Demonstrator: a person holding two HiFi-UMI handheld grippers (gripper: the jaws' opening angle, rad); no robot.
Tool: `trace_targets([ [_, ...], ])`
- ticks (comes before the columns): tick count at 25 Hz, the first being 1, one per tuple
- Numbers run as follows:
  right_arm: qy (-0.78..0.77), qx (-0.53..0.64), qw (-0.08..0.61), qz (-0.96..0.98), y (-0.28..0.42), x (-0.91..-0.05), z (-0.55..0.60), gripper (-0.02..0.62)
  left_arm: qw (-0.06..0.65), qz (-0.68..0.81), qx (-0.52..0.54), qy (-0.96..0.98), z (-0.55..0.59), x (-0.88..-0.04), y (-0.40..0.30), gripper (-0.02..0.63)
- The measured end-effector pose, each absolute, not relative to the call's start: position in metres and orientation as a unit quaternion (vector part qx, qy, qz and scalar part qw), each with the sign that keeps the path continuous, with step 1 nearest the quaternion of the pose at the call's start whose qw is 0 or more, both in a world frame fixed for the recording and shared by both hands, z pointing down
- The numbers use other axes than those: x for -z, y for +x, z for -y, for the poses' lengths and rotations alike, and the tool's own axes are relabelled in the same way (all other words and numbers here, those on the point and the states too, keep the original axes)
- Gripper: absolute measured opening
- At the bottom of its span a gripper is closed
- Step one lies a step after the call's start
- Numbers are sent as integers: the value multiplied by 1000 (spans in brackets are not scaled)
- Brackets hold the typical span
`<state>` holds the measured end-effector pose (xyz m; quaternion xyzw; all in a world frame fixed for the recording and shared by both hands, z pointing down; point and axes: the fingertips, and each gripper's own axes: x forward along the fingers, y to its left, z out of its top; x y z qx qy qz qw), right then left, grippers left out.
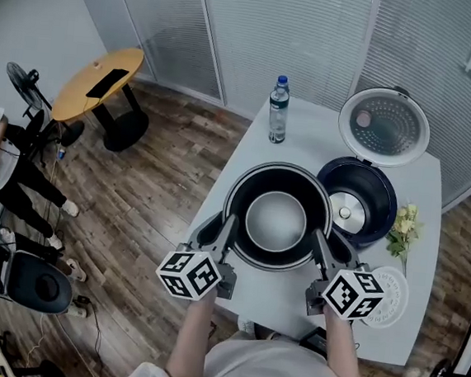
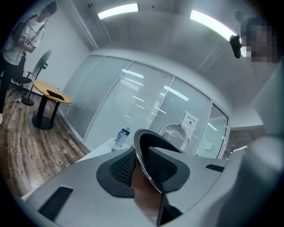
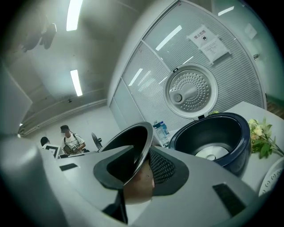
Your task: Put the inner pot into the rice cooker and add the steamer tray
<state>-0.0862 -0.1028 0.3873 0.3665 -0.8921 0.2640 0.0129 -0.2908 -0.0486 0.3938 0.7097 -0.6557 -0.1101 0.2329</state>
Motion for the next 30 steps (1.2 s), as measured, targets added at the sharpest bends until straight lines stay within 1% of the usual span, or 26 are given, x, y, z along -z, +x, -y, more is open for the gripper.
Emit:
trace_targets([
  [17, 370, -252, -21, 894, -71, -351, 131, 117, 207, 644, 125, 726, 82, -352, -278, 91],
  [30, 400, -231, -50, 885, -35, -329, 145, 118, 191, 611, 136, 756, 113, -329, -245, 91],
])
